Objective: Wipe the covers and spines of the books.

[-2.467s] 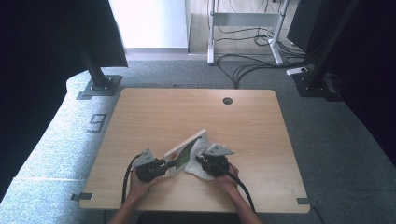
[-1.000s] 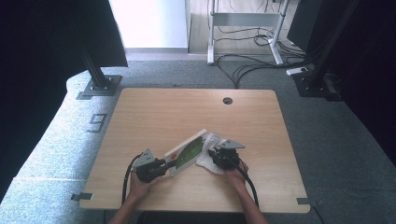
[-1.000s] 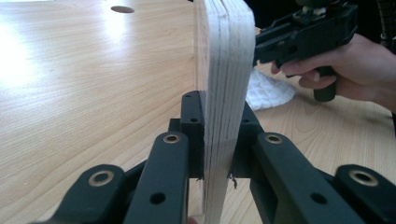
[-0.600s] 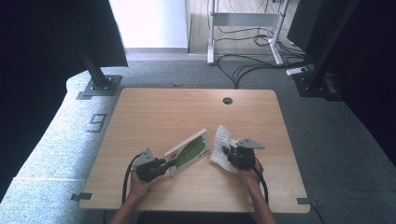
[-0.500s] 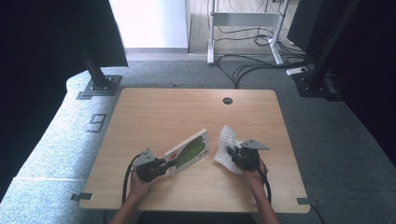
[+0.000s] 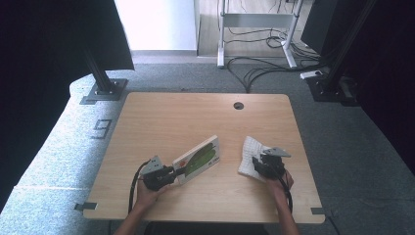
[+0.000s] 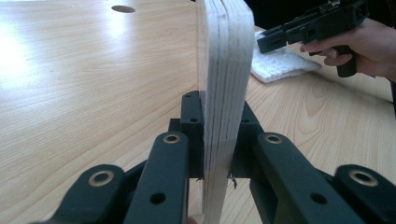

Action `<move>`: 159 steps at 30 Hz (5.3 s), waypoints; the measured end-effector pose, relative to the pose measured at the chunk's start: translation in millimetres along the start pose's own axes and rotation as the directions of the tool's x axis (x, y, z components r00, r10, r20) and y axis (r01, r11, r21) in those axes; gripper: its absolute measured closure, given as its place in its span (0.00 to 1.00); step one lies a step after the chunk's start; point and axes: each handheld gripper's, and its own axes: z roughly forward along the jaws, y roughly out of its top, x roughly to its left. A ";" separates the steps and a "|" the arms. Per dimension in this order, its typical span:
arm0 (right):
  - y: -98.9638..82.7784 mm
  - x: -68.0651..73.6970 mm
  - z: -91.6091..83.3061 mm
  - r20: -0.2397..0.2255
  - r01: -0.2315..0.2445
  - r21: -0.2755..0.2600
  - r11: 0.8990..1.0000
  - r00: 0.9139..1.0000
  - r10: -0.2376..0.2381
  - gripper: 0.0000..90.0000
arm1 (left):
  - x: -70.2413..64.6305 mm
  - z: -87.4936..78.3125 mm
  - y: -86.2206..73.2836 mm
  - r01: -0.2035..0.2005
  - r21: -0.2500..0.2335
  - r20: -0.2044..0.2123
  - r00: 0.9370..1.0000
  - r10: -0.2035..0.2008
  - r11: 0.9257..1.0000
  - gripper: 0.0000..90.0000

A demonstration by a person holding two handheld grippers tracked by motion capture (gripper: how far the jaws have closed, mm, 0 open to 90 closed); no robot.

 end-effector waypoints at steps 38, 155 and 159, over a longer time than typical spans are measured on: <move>38.1 76.0 22.1 -0.348 0.103 -0.210 0.972 0.922 -0.172 0.32 | 2.0 -1.0 2.1 -0.016 0.018 0.016 1.000 0.016 1.000 0.88; 18.7 65.6 24.3 -0.546 -0.017 -0.094 0.995 0.837 -0.038 0.67 | 26.5 34.4 16.4 0.149 0.125 -0.090 0.986 -0.139 0.981 0.38; 16.4 65.5 23.7 -0.547 -0.013 -0.092 0.996 0.837 -0.040 0.67 | 26.7 34.7 15.2 0.152 0.138 -0.112 0.984 -0.137 0.979 0.35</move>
